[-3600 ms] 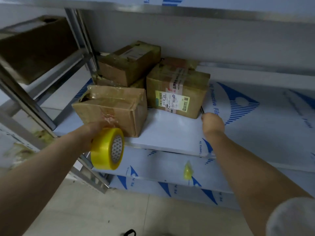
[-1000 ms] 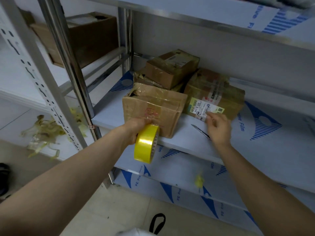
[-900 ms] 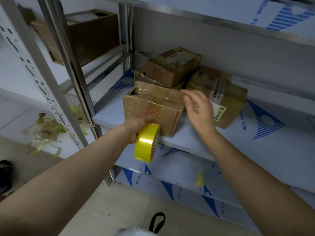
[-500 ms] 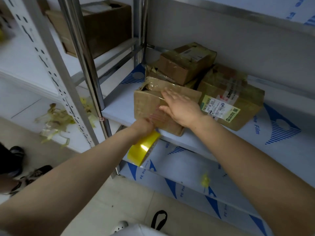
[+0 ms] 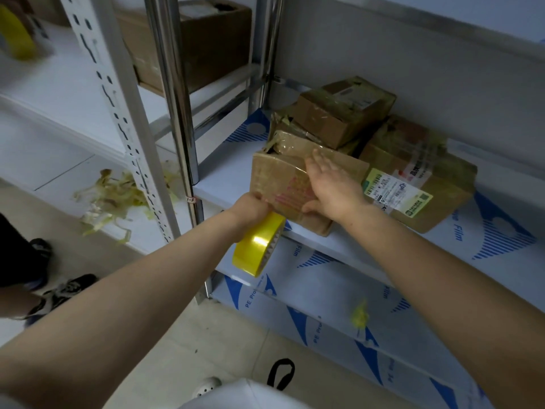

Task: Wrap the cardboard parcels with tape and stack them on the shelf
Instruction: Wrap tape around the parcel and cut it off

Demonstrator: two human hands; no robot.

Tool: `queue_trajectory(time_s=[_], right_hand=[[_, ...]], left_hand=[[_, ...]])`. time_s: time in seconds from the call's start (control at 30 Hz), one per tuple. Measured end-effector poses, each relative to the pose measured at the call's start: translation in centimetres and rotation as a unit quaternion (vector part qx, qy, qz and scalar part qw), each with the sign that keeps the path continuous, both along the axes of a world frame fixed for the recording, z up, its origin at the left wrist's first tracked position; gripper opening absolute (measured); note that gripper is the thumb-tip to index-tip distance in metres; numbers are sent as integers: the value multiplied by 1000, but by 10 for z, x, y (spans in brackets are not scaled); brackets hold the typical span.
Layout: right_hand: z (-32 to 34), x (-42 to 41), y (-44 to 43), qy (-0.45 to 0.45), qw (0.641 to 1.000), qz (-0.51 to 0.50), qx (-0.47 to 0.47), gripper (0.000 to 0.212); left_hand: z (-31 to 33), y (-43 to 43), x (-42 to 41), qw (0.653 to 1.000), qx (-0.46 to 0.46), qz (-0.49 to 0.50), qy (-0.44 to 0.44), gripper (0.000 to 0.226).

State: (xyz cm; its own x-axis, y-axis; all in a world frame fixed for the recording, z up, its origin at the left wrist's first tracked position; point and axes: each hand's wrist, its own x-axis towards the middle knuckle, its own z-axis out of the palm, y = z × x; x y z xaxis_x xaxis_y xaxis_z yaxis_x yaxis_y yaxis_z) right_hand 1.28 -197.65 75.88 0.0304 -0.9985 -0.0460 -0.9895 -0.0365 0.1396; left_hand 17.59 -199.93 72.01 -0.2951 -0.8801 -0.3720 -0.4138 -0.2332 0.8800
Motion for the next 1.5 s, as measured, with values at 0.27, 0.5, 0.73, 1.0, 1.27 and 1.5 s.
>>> queue_trajectory(time_s=[0.27, 0.5, 0.73, 1.0, 1.27, 1.5], right_hand=[[12, -2, 1, -111, 994, -16, -12, 93], [6, -5, 11, -29, 999, 4, -29, 72], [-2, 35, 45, -461, 886, -9, -43, 31], [-6, 57, 52, -599, 796, 20, 86, 14], [39, 40, 59, -656, 753, -8, 47, 1], [72, -2, 80, -682, 730, -51, 16, 31]], left_hand=[[11, 8, 12, 998, 39, -4, 43, 8], [33, 10, 21, 998, 20, 13, 49, 7], [61, 7, 35, 991, 61, 37, 117, 8], [86, -13, 49, 986, 105, 120, 53, 24], [77, -10, 25, 983, 60, 163, 52, 21], [110, -54, 12, 955, -90, 262, 104, 32]])
